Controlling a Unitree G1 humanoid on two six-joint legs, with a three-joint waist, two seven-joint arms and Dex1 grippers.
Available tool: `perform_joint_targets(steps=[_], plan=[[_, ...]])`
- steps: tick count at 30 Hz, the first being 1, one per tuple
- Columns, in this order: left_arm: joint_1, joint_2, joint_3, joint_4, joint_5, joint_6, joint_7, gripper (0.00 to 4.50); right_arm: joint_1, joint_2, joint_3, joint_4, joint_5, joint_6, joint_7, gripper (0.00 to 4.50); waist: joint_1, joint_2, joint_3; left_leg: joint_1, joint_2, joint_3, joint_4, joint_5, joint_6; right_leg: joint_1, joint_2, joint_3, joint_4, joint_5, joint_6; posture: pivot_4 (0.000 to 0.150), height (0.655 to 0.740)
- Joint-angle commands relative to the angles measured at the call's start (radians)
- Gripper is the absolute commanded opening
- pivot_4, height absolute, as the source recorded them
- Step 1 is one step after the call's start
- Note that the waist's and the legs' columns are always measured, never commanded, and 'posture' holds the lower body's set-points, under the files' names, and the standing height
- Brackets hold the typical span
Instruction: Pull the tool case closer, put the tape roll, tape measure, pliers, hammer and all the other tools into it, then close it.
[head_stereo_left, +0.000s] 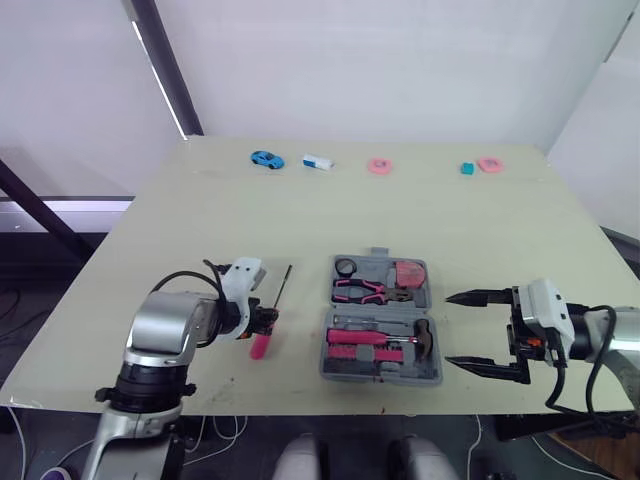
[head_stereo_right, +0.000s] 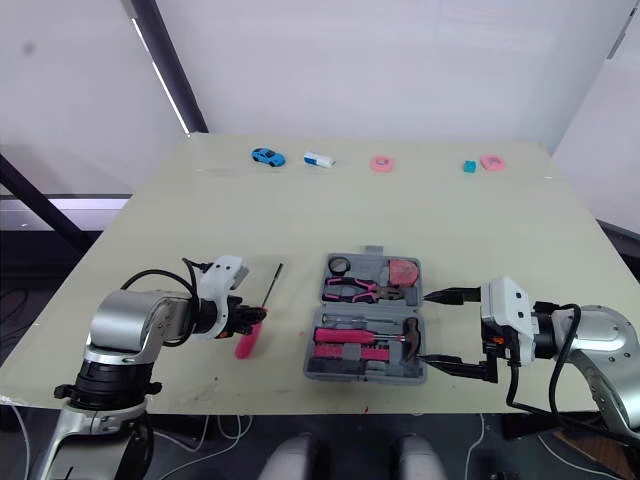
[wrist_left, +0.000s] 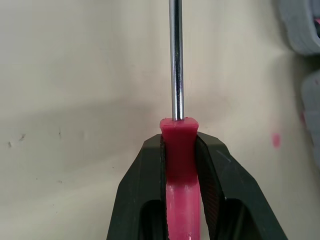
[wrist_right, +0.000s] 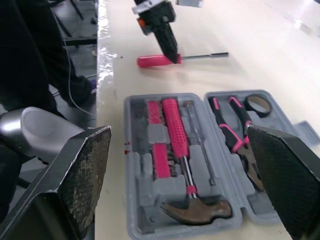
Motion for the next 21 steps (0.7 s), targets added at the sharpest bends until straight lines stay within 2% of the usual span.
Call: perform_joint_targets(steps=[1,2,7,8,12,18,19,21], plan=[[0.032,-0.038,0.014,0.029,0.026,-0.098,0.075,1.4,-0.018,-0.003,-0.002,-0.012,0.014,0.002,0.005,4.5,0.001,0.0,0.0,0.0,0.0,0.0,0.0,0.0,0.0,0.0,0.0,0.0,0.0,0.0,0.0,0.15,0.74],[0.052,-0.049,0.01,0.036,0.029,-0.13,0.089,1.66,-0.02,-0.004,-0.002,-0.011,0.015,0.007,0.006,4.5,0.002,0.0,0.0,0.0,0.0,0.0,0.0,0.0,0.0,0.0,-0.001,0.0,0.0,0.0,0.0,0.15,0.74],[0.139,-0.096,0.025,0.002,0.027,-0.284,0.137,4.15,-0.031,-0.022,-0.012,-0.025,0.033,0.041,0.01,4.5,0.004,0.004,-0.003,0.001,-0.001,0.0,0.0,0.0,0.0,0.001,-0.002,0.0,0.0,0.0,0.0,0.15,0.74],[0.163,-0.105,0.025,-0.018,0.023,-0.315,0.139,4.48,-0.034,-0.026,-0.016,-0.027,0.038,0.049,0.011,4.5,0.003,0.005,-0.003,0.001,-0.001,0.0,0.0,0.0,0.0,0.001,-0.002,0.0,0.0,0.0,0.0,0.15,0.74],[0.264,-0.166,0.04,-0.087,0.025,-0.43,0.194,4.48,-0.048,-0.046,-0.024,-0.028,0.051,0.074,0.016,4.5,-0.003,0.006,-0.004,0.002,-0.001,0.0,0.0,0.0,0.0,0.001,-0.002,0.0,0.0,0.0,0.0,0.15,0.74],[0.355,-0.262,0.055,-0.096,0.03,-0.56,0.277,4.48,-0.07,-0.065,-0.025,-0.016,0.06,0.093,0.035,4.5,-0.004,0.005,-0.004,0.001,-0.001,0.001,0.0,0.0,0.0,0.001,-0.003,0.001,-0.001,0.0,0.0,0.15,0.74],[0.365,-0.277,0.069,-0.102,0.024,-0.56,0.289,4.1,-0.075,-0.069,-0.026,-0.012,0.061,0.094,0.04,4.5,-0.004,0.005,-0.004,0.001,-0.001,0.001,0.0,0.0,0.0,0.001,-0.003,0.001,-0.001,0.0,0.0,0.15,0.74],[0.38,-0.284,0.074,-0.117,0.016,-0.564,0.297,3.86,-0.081,-0.075,-0.029,-0.004,0.061,0.095,0.049,4.5,-0.004,0.005,-0.004,0.001,-0.001,0.001,0.0,0.0,0.0,0.001,-0.003,0.001,-0.001,0.0,0.0,0.15,0.74]])
